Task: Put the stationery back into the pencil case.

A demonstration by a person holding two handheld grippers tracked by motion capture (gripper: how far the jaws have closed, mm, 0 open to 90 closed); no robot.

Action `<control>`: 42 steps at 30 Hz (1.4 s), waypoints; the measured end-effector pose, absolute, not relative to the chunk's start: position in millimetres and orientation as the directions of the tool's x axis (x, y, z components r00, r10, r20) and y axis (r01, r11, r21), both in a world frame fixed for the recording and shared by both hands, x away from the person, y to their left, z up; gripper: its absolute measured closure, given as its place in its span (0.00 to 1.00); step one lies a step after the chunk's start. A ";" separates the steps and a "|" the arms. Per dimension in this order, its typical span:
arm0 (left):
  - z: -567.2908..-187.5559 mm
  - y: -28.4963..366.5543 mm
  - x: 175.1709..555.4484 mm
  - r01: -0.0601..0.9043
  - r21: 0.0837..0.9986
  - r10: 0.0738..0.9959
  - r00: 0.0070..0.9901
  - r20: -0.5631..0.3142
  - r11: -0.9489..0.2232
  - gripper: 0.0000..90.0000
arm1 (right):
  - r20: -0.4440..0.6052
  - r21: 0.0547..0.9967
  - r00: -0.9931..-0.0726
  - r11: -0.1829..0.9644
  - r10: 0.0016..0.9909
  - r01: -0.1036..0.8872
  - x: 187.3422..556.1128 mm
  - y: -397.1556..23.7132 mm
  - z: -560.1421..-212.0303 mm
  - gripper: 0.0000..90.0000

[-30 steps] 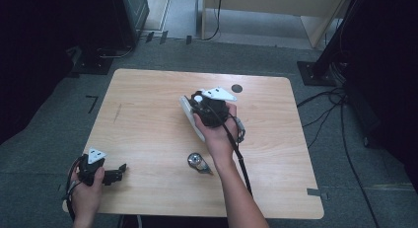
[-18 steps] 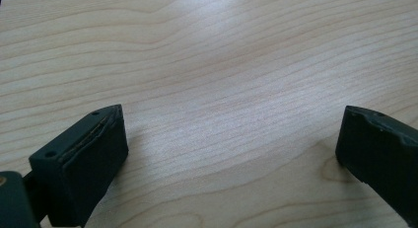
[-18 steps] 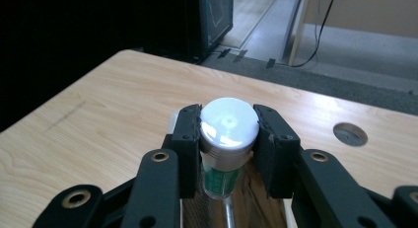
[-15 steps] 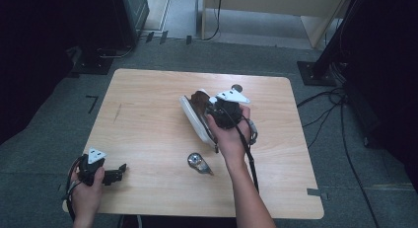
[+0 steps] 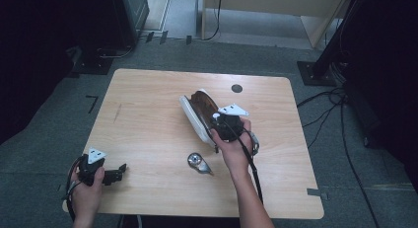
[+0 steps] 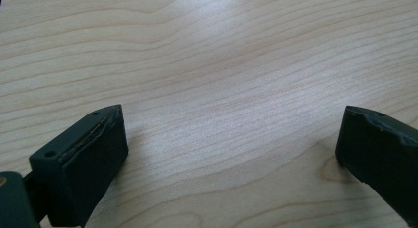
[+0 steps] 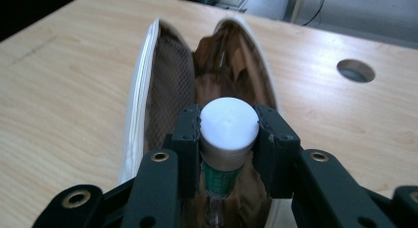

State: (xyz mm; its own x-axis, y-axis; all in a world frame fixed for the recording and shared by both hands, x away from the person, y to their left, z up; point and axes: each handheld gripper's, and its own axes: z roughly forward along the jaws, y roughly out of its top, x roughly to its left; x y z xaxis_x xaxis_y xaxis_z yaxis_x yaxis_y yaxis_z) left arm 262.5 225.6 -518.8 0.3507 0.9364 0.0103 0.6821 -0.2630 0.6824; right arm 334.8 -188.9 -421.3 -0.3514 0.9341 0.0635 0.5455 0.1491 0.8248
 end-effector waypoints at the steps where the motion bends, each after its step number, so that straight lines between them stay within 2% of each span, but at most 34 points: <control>1: -518.9 225.4 262.5 0.682 0.683 0.937 0.349 0.008 -0.260 0.00 | 0.059 0.819 -0.355 0.158 0.933 0.551 334.6 -188.4 -423.8 0.73; 10: -518.8 225.6 262.5 0.682 0.682 0.936 0.351 0.010 -0.263 0.00 | 0.040 0.787 -0.366 0.196 0.930 0.585 337.7 -182.7 -438.9 0.73; 32: -518.7 225.7 262.5 0.682 0.682 0.936 0.352 0.010 -0.264 0.00 | 0.037 0.806 -0.361 0.185 0.932 0.562 365.5 -162.4 -443.9 0.73; 42: -518.8 225.7 262.5 0.682 0.682 0.936 0.352 0.011 -0.264 0.00 | 0.003 0.814 -0.363 0.209 0.932 0.542 383.3 -152.6 -445.9 0.73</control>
